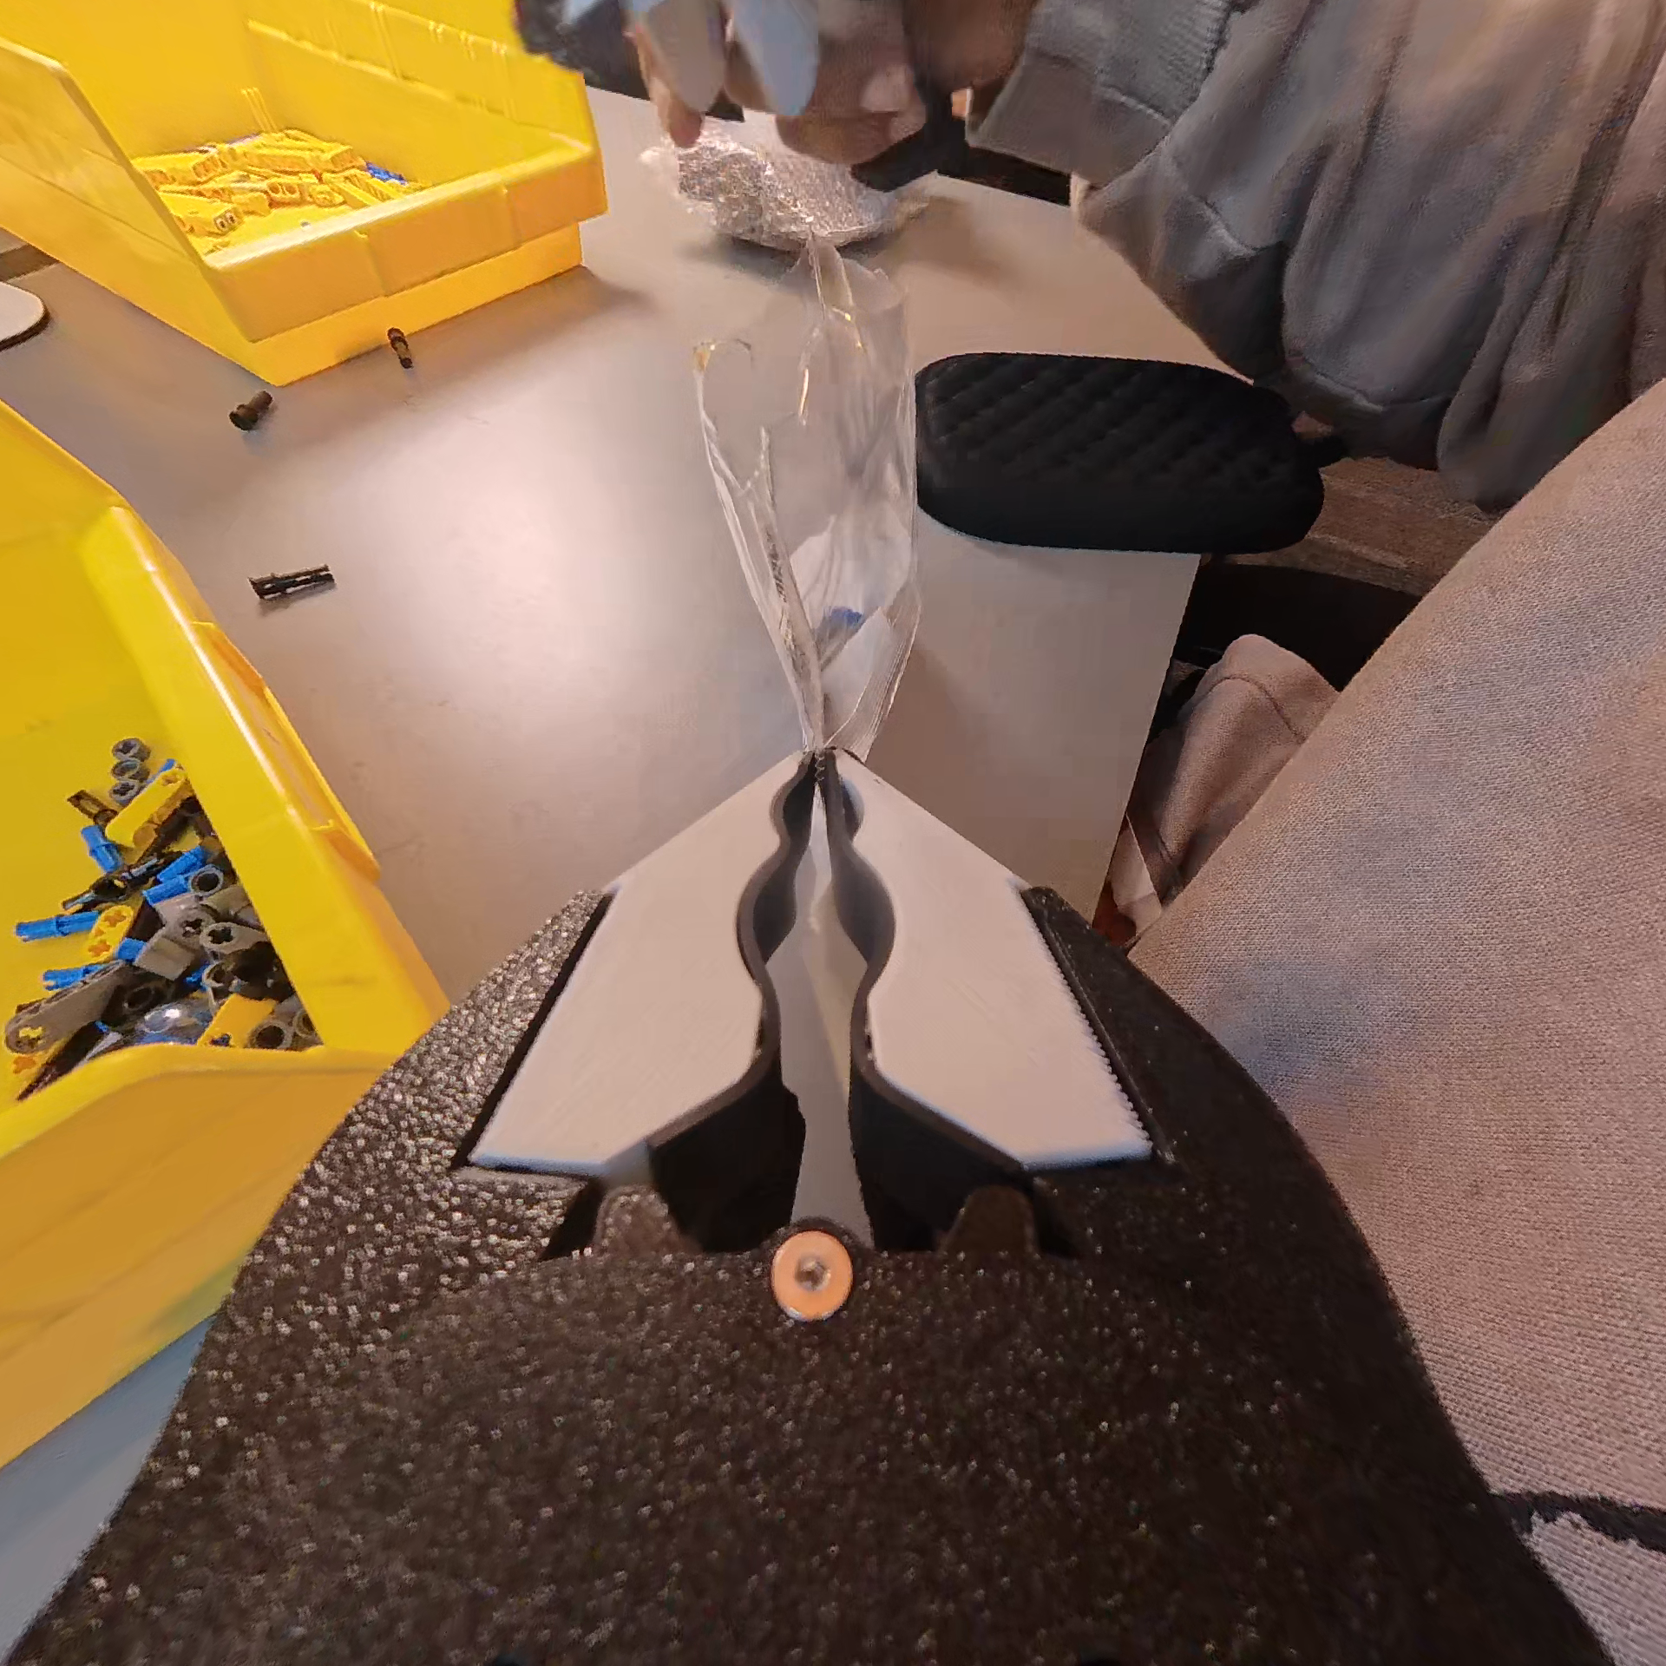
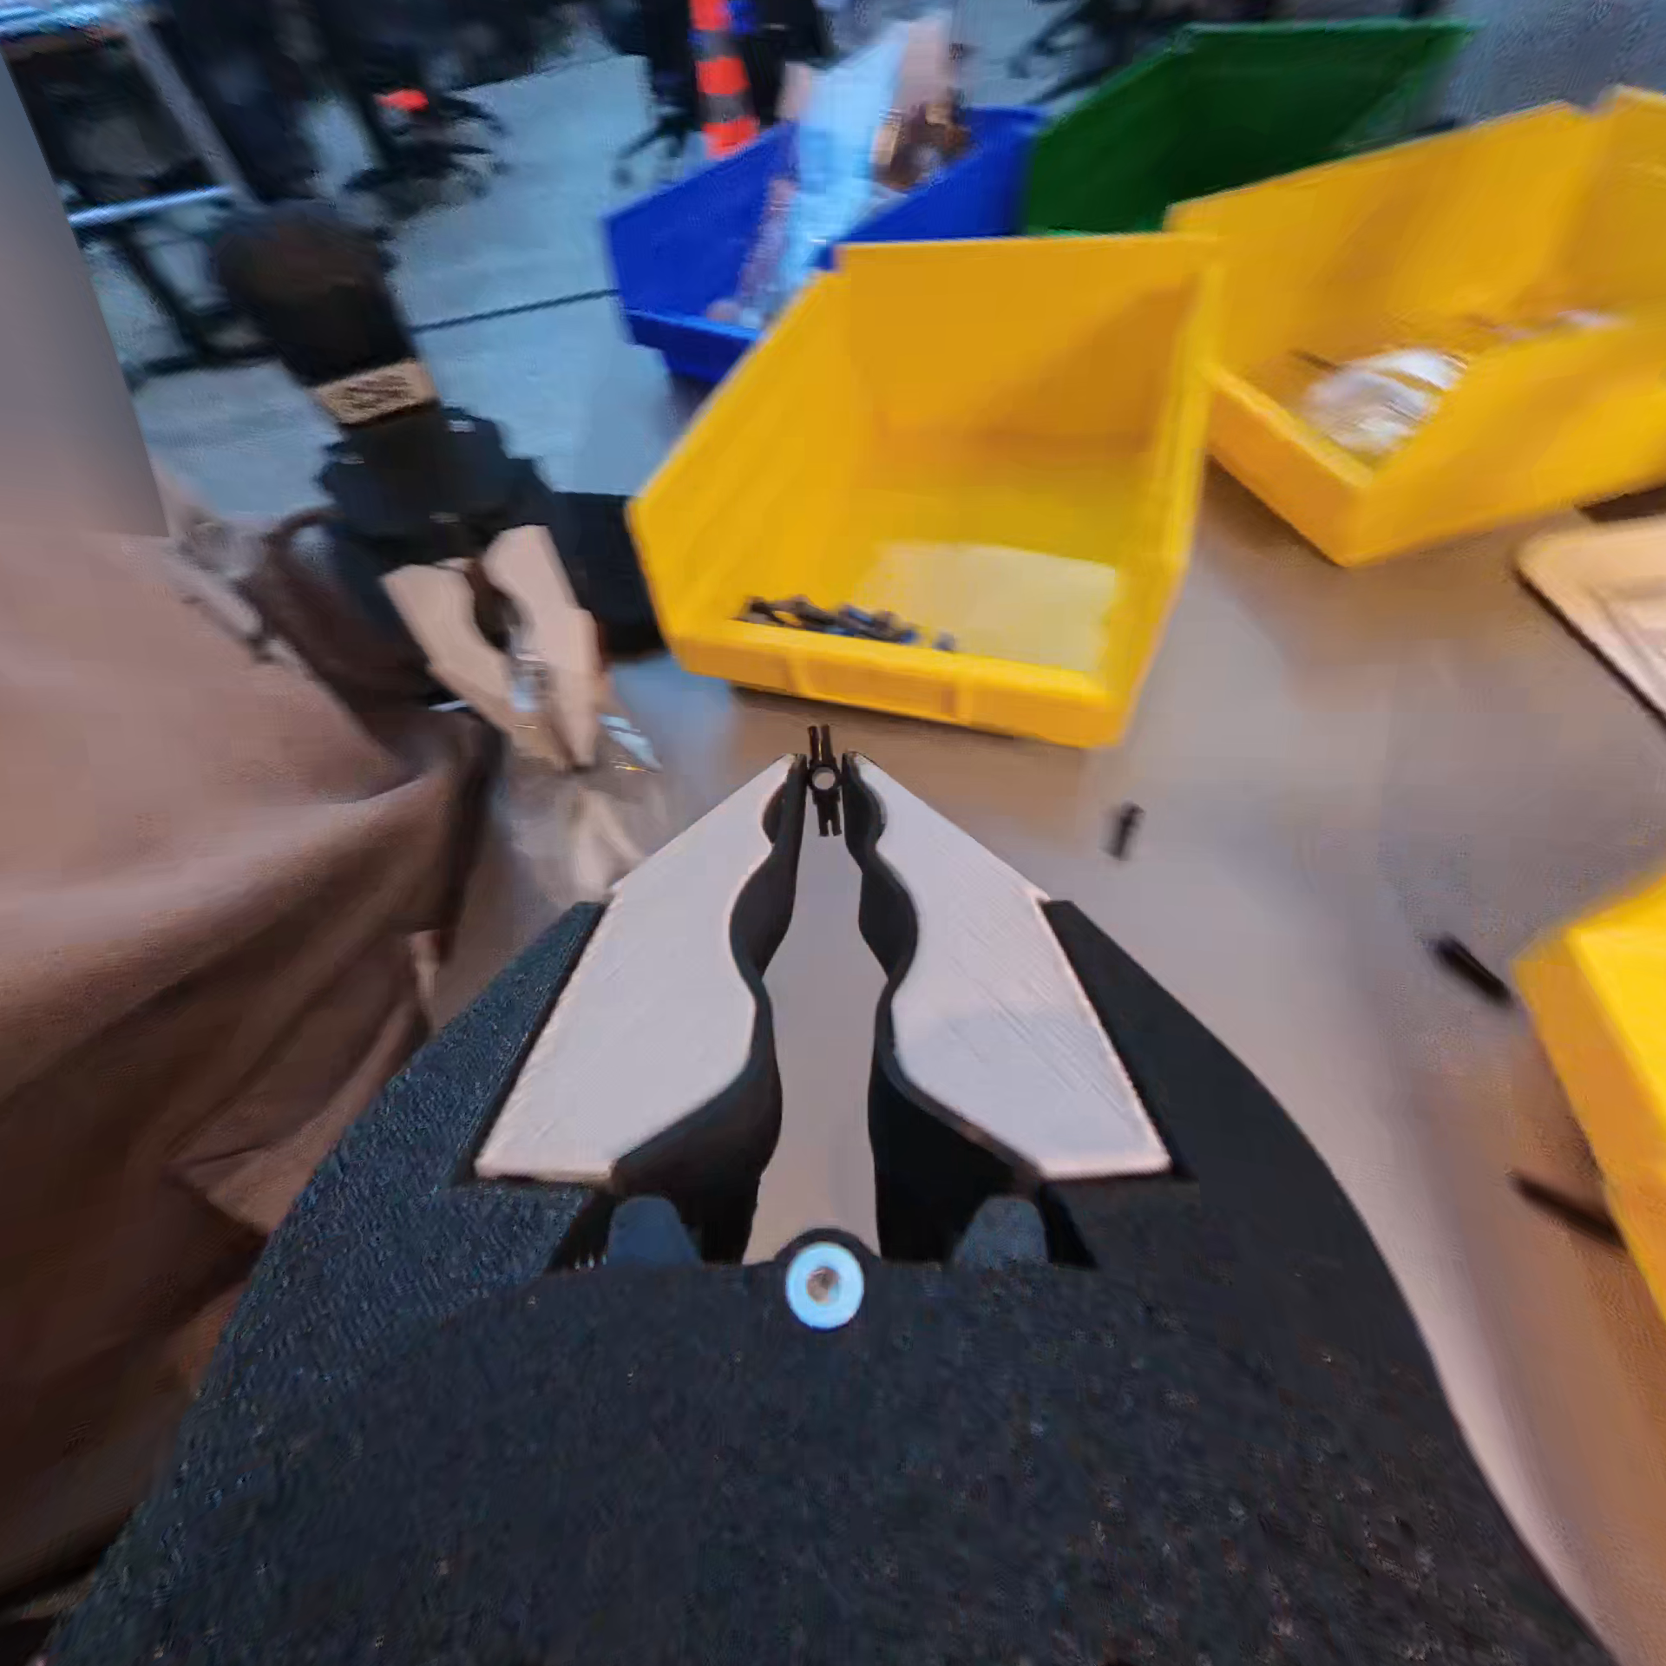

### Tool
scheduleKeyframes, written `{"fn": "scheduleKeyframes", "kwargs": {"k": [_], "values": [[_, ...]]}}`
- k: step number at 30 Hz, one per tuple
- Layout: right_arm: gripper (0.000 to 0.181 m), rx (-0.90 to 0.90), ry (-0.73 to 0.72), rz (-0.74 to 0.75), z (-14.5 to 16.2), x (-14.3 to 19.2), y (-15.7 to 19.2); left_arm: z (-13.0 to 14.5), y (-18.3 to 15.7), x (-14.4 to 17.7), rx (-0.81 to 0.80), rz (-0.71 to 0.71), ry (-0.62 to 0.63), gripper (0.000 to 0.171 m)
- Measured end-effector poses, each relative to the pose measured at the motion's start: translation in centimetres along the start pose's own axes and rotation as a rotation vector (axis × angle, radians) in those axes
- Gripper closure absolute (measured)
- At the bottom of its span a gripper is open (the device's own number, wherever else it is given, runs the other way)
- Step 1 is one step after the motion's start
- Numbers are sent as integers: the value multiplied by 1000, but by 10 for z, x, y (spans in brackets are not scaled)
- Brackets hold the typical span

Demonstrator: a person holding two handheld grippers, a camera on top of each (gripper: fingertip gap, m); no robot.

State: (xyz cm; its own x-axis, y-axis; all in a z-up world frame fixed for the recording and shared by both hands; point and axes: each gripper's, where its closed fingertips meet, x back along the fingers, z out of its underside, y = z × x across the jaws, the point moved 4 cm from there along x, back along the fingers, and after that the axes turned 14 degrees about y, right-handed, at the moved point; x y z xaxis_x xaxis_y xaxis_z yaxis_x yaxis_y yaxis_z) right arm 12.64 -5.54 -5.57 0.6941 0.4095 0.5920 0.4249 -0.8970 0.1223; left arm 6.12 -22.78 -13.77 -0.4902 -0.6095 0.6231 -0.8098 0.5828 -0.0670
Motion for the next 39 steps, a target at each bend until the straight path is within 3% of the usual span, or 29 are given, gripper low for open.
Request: {"fn": "scheduleKeyframes", "kwargs": {"k": [3, 6, 8, 10, 14, 19, 27, 29, 32, 35, 37, 39], "values": [[173, 140, 70, -151, -14, -15, 52, 0, 0, 0, -1, -7, -4, 171], [161, 151, 119, -160, -12, -21, 58, 0, 0, 1, -5, -12, -8, 171], [160, 123, 99, -80, -13, -17, 39, 0, -1, 2, -9, -13, -8, 171], [161, 49, 110, 93, -7, -11, 0, 1, -2, 2, -11, -15, -8, 171], [160, -177, 382, 572, 59, -2, -101, 2, -2, 6, -4, -19, -22, 171], [145, -430, 380, 708, 103, -10, -154, 2, -3, 8, -1, -11, -35, 171], [142, -628, 318, 817, 113, -19, -190, 2, -3, 8, -1, -1, -36, 171], [146, -669, 283, 802, 113, -20, -195, 2, -4, 7, -2, 0, -36, 171], [172, -686, 294, 784, 115, -16, -198, 2, -4, 8, -6, 1, -37, 171], [173, -682, 310, 717, 114, -14, -189, 3, -5, 9, -2, 1, -43, 171], [173, -616, 183, 575, 87, -19, -169, 3, -4, 9, 3, -4, -45, 171], [173, -472, 5, 343, 35, -24, -125, 2, -2, 9, 15, -8, -43, 171]]}}
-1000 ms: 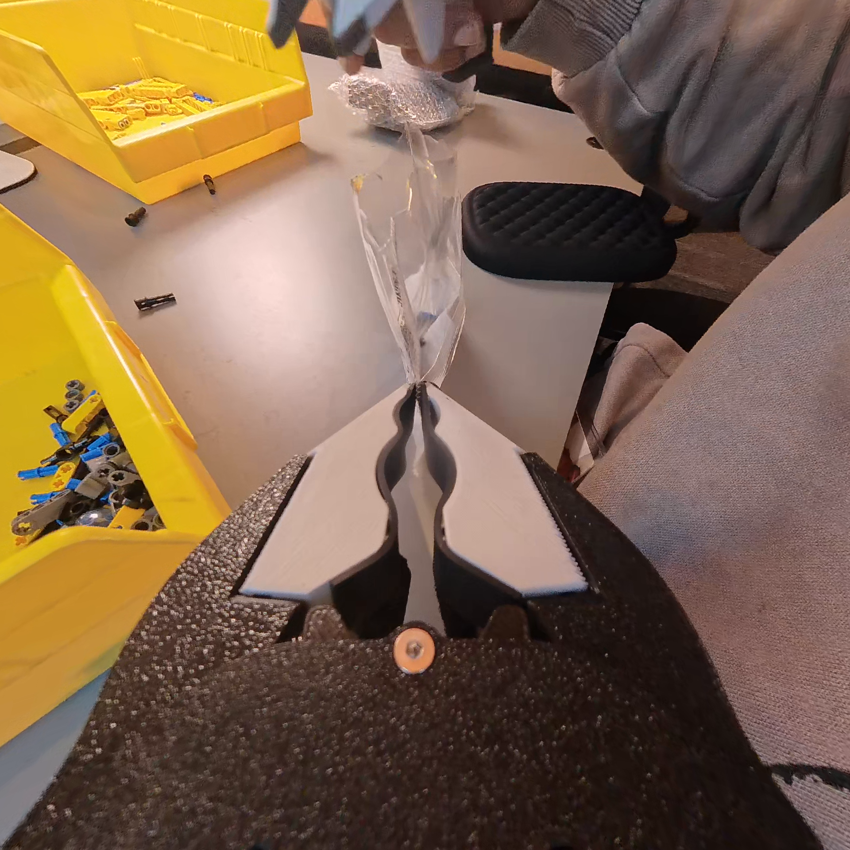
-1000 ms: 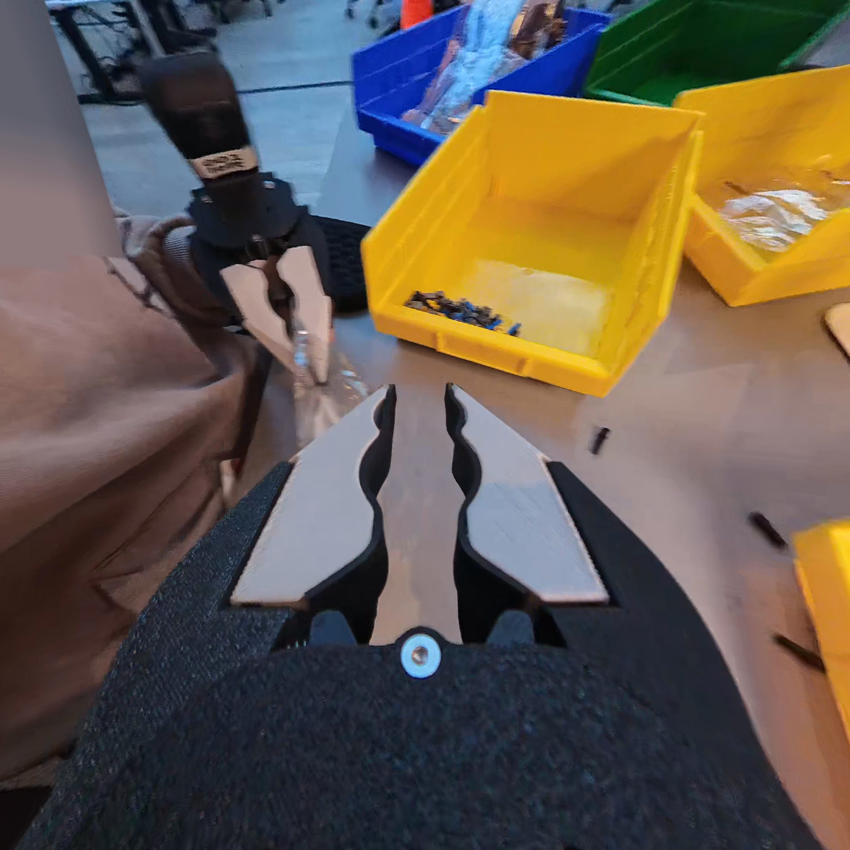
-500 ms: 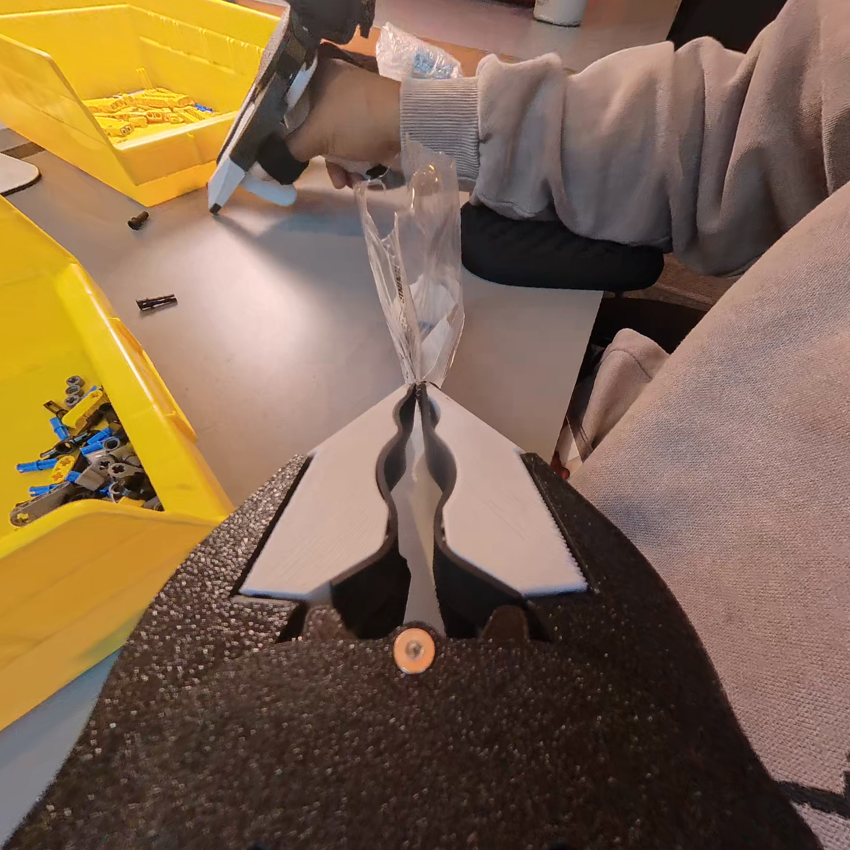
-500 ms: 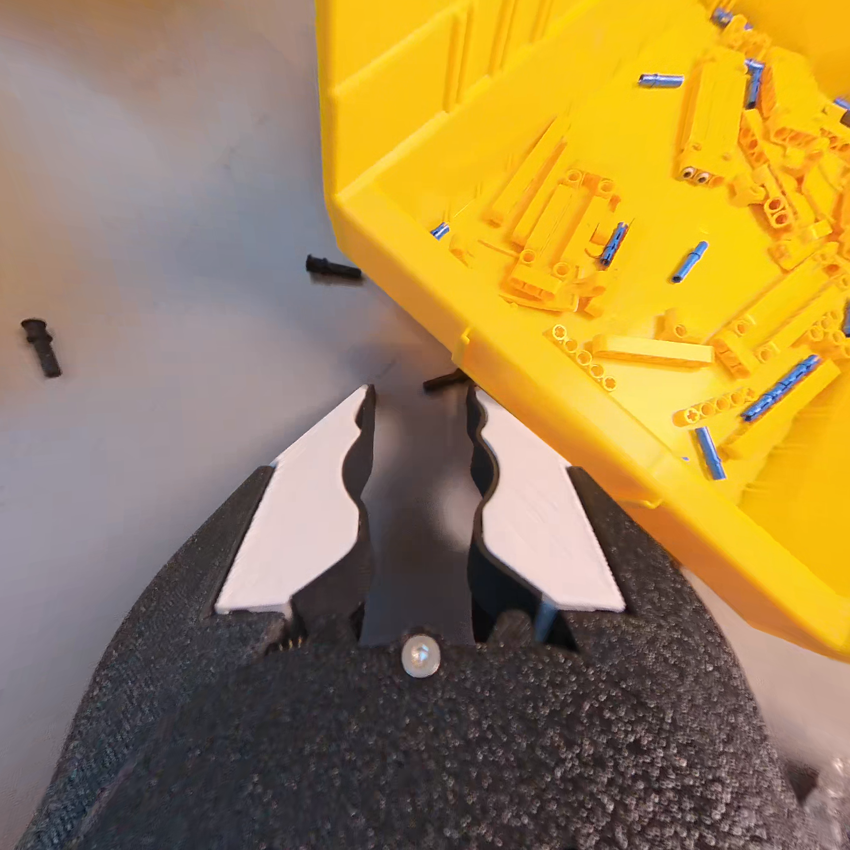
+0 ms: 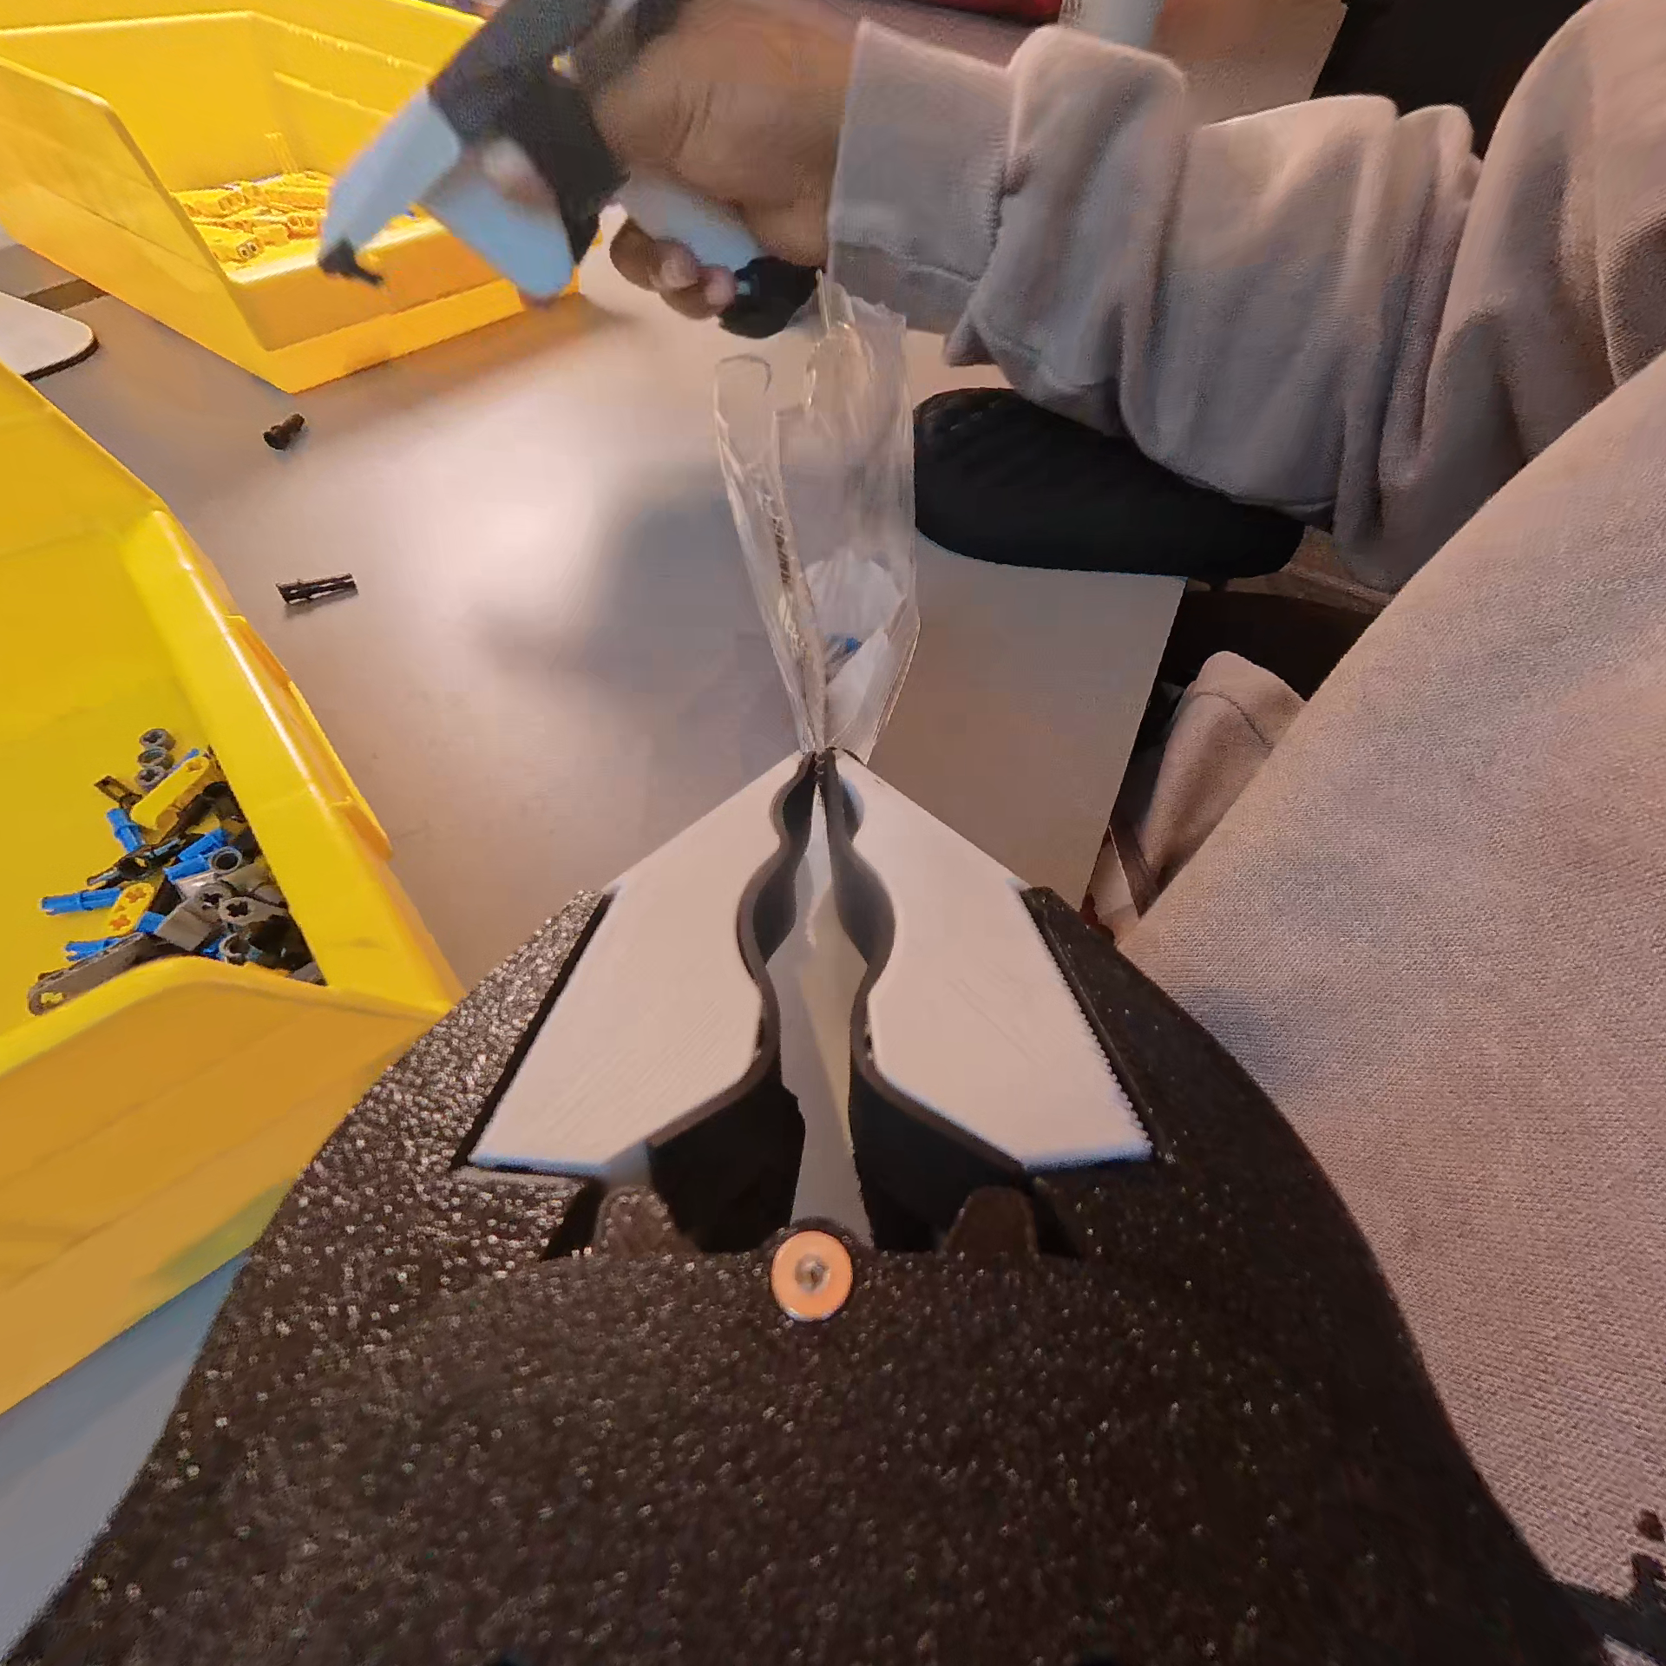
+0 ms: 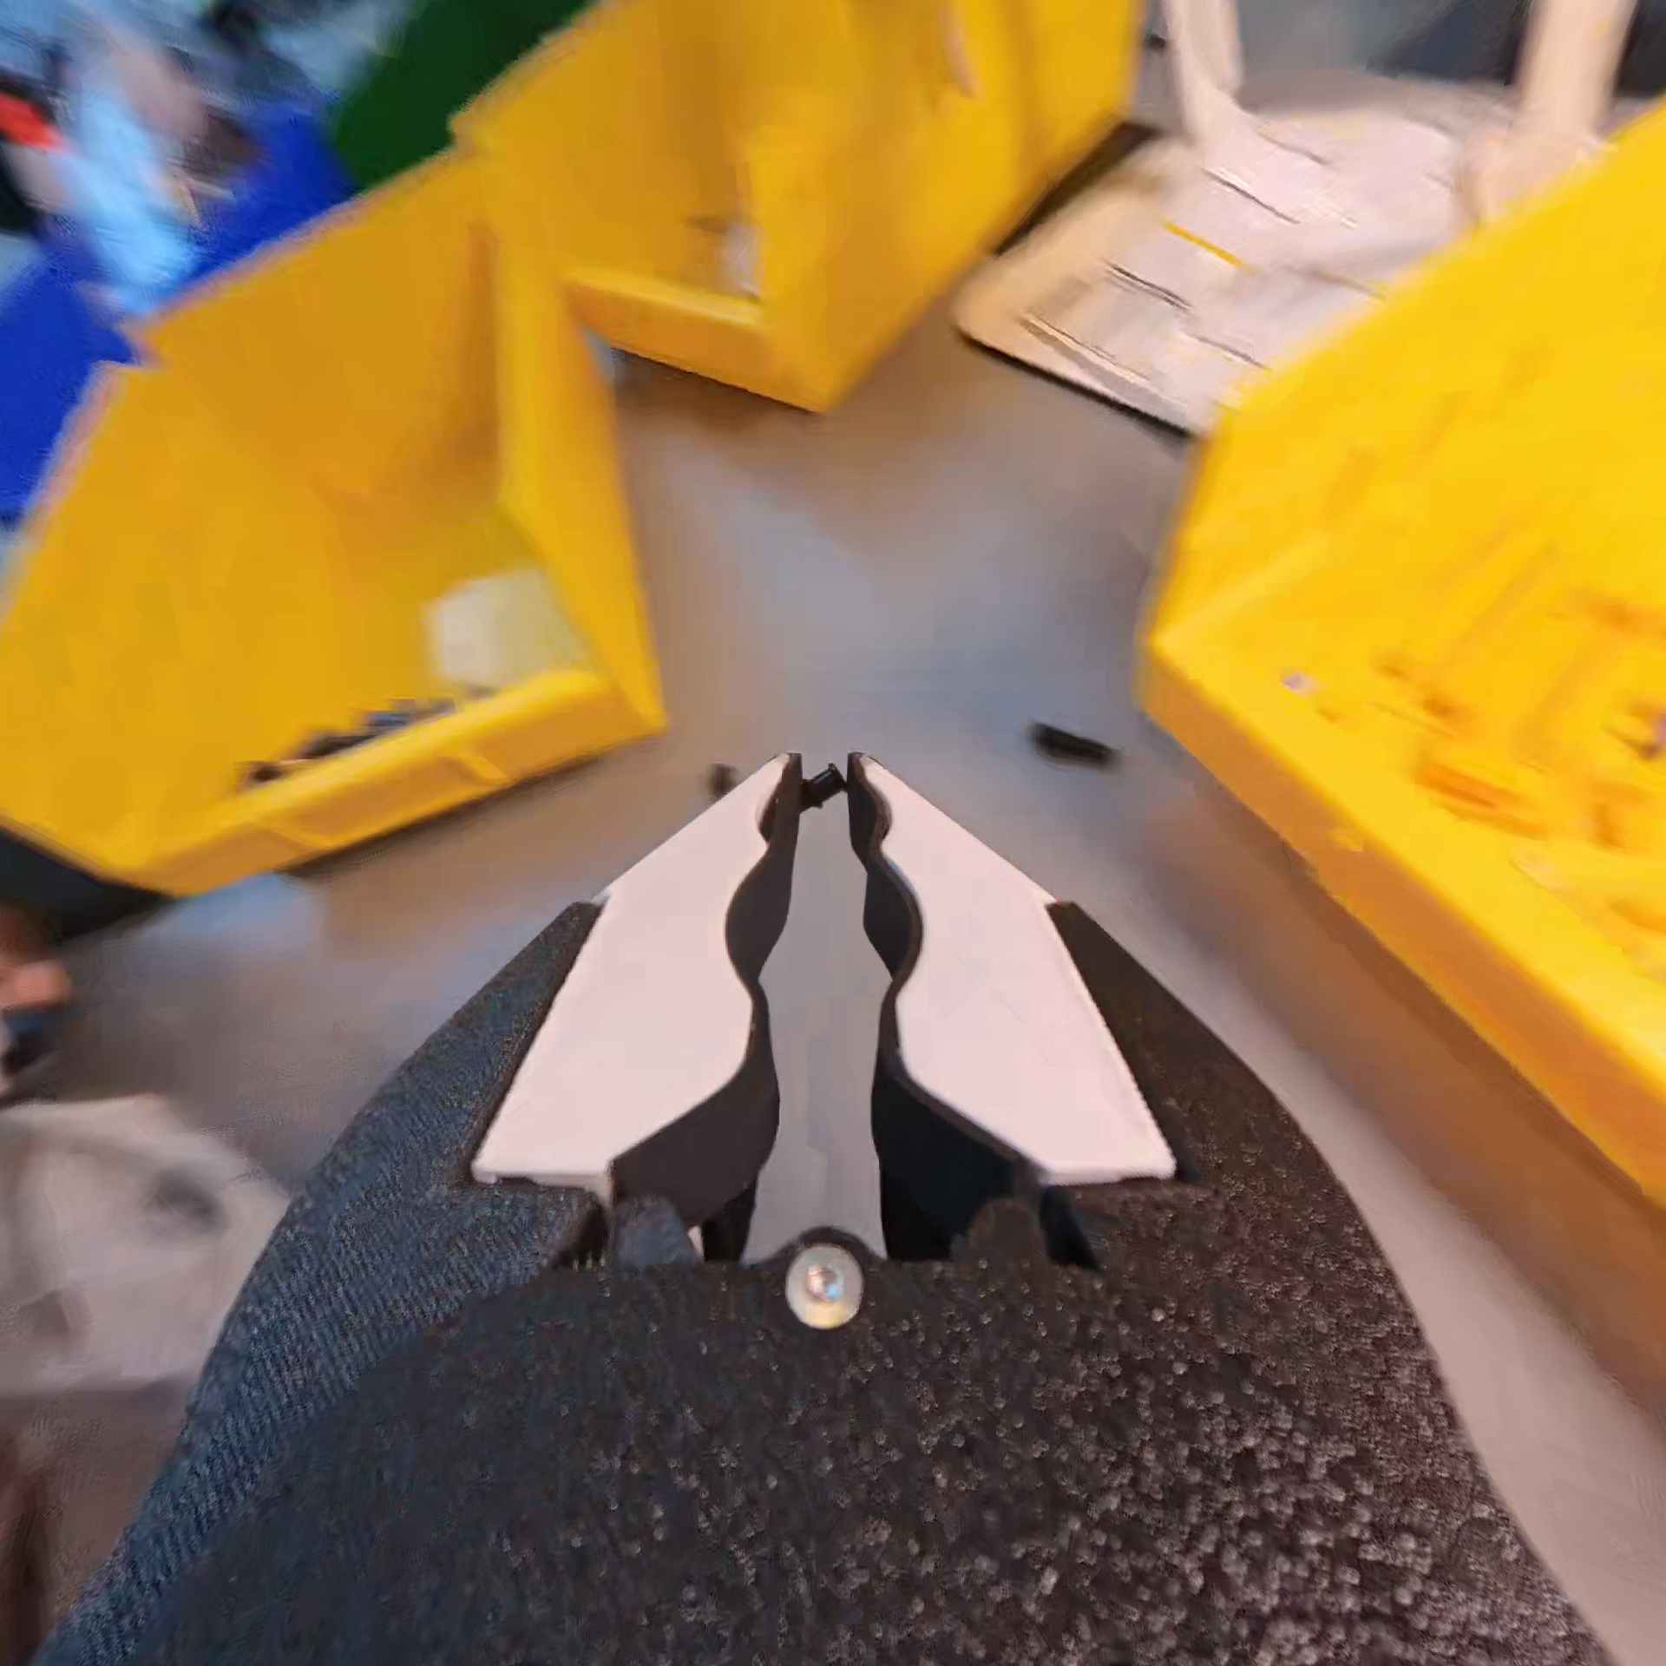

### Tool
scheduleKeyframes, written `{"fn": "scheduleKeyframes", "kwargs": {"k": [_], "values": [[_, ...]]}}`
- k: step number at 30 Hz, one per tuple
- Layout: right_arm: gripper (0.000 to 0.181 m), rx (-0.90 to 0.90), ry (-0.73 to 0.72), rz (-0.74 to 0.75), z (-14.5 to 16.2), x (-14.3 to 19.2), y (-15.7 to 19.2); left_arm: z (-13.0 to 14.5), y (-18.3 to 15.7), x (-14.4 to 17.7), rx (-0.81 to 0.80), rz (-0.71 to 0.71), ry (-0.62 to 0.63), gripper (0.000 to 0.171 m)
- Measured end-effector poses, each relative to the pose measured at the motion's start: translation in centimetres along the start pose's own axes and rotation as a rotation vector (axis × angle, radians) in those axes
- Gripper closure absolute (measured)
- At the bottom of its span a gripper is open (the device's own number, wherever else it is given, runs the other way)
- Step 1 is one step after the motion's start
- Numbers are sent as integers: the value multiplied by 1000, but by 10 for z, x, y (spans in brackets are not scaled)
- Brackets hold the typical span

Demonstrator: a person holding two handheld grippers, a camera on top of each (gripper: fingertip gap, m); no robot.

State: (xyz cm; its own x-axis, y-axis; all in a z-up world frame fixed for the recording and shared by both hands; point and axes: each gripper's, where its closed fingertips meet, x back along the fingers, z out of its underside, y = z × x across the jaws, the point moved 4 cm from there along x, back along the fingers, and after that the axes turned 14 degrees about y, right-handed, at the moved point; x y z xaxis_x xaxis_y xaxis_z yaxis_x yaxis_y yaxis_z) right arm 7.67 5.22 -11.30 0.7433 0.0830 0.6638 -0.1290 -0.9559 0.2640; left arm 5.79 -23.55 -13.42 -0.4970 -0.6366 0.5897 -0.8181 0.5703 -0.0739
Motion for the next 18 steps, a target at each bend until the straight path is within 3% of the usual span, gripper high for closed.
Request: {"fn": "scheduleKeyframes", "kwargs": {"k": [2, 4, 8, 10, 13, 15, 18], "values": [[172, 175, -80, -298, -14, 24, 75, 0, 2, 0, 12, -1, 0, 171], [172, 353, -62, -505, -6, 45, 135, 0, 3, 0, 20, -2, 0, 171], [164, 580, 79, -520, 30, 47, 179, 0, 3, -1, 21, -4, 0, 171], [161, 594, 101, -522, 38, 46, 181, 0, 2, -1, 19, -3, 1, 171], [160, 527, -6, -448, 19, 52, 156, 0, 2, -1, 17, 0, 1, 171], [160, 428, -45, -293, 0, 44, 115, 0, 1, -2, 15, 1, 3, 171], [157, 347, 40, -46, -1, 17, 50, 0, 1, -1, 17, 0, 1, 171]]}}
